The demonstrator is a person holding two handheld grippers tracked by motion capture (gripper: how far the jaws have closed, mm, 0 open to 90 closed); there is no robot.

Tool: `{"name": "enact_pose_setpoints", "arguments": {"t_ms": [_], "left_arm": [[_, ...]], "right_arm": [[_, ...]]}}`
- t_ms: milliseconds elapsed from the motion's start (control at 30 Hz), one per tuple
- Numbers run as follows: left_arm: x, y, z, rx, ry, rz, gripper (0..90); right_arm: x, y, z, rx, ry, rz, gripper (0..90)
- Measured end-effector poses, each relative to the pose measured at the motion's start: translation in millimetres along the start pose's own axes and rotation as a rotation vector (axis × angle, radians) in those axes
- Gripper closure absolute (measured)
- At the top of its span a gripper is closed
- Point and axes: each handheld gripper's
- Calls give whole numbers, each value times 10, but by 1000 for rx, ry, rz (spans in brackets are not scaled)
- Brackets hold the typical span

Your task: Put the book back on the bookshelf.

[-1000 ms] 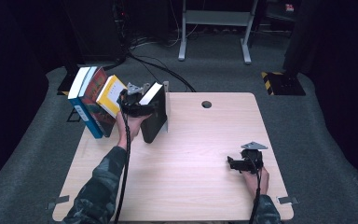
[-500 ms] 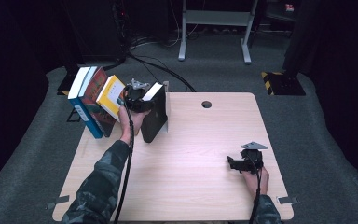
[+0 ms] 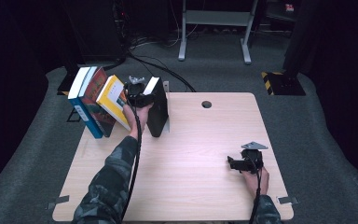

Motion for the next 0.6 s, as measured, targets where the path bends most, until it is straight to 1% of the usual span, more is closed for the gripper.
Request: {"name": "enact_pose_setpoints", "arguments": {"t_ms": [133, 233, 267, 300, 333, 433, 467, 533, 600], "left_arm": [[-35, 54, -45, -12, -43, 14, 542], [-57, 97, -67, -20, -60, 14, 541], [-60, 109, -65, -22, -54, 11, 541], [-66, 118, -60, -26, -60, 10, 540], [-72, 125, -62, -27, -56, 6, 540], [-78, 135, -65, -36, -57, 1, 535], [-81, 138, -71, -38, -51, -3, 532], [-84, 122, -73, -48, -42, 3, 510], [-104, 86, -65, -56, -30, 0, 440]], "right_arm": [[0, 0, 0, -1, -2, -1, 122], [0, 0, -1, 2, 0, 0, 123], [0, 0, 0, 2, -1, 1, 123], [0, 1, 0, 1, -2, 1, 124], [3, -2, 7, 2, -12, -1, 125], [2, -3, 2, 4, -8, -1, 127], [3, -4, 3, 4, -10, -2, 128], [4, -7, -1, 4, -7, -4, 128], [4, -7, -1, 6, -7, -3, 129]]}}
Point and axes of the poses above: each handheld gripper's, and its own axes: y roughly forward along the jaws, x roughly out of its underside, z roughly to its right, and after that the axes turned 5 degrees about x, right-handed
